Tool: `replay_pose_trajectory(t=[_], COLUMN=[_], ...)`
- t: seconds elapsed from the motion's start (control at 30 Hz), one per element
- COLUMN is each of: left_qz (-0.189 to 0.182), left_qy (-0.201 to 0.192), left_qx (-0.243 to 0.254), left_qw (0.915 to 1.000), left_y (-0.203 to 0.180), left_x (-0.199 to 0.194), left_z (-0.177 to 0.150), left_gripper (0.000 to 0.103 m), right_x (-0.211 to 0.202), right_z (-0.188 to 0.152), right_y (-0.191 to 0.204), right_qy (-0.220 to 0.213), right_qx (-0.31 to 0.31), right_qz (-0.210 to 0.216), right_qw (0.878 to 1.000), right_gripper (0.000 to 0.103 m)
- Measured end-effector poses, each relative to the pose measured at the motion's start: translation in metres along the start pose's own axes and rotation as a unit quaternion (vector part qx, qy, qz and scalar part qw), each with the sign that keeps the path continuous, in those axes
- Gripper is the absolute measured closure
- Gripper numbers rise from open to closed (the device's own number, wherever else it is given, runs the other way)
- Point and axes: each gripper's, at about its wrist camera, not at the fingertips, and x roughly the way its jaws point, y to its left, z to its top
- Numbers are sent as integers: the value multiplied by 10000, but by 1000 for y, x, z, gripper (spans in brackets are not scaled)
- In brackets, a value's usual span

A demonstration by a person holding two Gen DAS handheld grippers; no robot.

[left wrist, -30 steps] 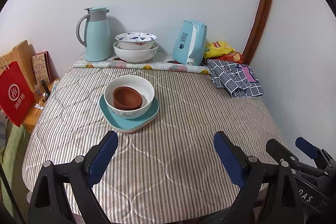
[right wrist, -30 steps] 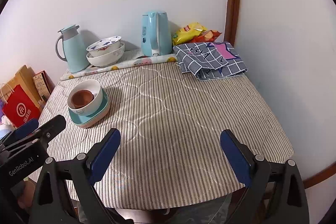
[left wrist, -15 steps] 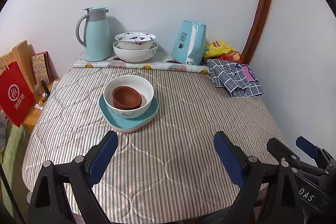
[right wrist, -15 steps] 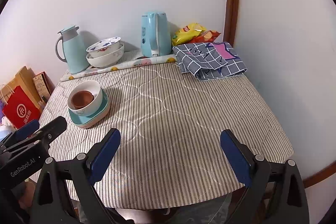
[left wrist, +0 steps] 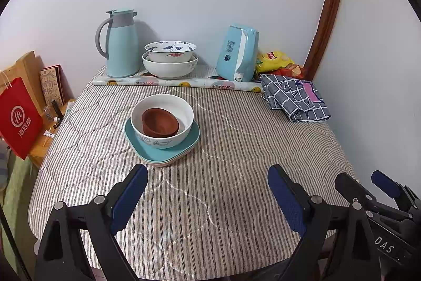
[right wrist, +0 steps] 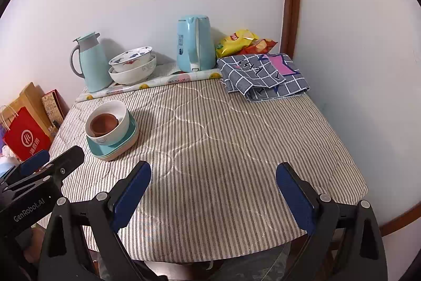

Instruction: Organize plates and bowls

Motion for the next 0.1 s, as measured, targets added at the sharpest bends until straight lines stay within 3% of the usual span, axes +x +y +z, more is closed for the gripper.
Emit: replay_pose_trajectory(t=[0.1], left_qz=[15], left_qy=[0], left_qx=[-16], left_qw=[10000], left_y=[1], left_x=[0], left_z=[0], left_gripper=[10], right_x=[1], right_z=[0], right_y=[0], right_qy=[14], right_qx=[-12], right_qz=[9], right_qw=[10000], right_gripper=[8])
